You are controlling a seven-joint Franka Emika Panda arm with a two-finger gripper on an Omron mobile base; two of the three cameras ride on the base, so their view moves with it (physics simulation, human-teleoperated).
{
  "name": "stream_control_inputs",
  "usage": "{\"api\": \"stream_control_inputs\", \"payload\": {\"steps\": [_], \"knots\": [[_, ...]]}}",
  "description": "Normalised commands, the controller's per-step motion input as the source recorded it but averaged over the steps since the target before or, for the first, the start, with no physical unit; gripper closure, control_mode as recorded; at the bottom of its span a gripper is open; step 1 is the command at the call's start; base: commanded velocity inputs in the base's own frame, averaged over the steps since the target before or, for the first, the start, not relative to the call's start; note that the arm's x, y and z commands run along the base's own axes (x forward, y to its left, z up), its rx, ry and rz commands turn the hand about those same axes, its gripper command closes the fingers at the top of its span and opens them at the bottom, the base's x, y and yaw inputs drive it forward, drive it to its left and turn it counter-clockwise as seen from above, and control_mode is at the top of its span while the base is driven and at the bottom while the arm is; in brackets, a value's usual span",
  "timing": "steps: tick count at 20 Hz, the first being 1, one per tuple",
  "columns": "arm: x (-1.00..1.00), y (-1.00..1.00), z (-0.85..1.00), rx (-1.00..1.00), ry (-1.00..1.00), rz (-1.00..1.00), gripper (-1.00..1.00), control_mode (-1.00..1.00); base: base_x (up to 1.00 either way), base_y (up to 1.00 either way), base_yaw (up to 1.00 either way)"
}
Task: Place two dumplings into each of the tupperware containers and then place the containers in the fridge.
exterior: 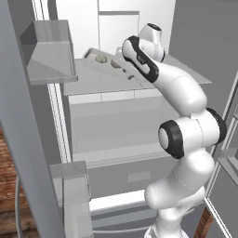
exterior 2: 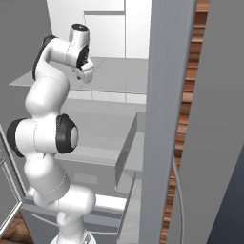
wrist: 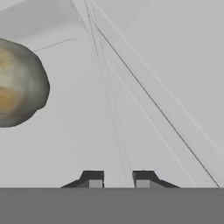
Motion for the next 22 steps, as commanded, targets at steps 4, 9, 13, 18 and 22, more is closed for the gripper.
{"api": "stream_control_inputs", "payload": {"steps": [4, 9, 13, 18, 22], "knots": [[0.18, 0.22, -0.43, 0.0, -0.08, 0.0, 1.0, -1.0, 0.0, 0.0, 0.0], [0.17, 0.23, -0.2, 0.0, -0.02, 0.0, 1.0, -1.0, 0.0, 0.0, 0.0], [0.01, 0.02, 0.0, 0.0, 0.01, 0.0, -1.0, -1.0, 0.0, 0.0, 0.0], [0.0, 0.0, 0.0, 0.0, 0.0, 0.0, -1.0, -1.0, 0.0, 0.0, 0.0], [0.0, 0.0, 0.12, 0.0, -0.01, 0.0, -1.0, -1.0, 0.0, 0.0, 0.0]]}}
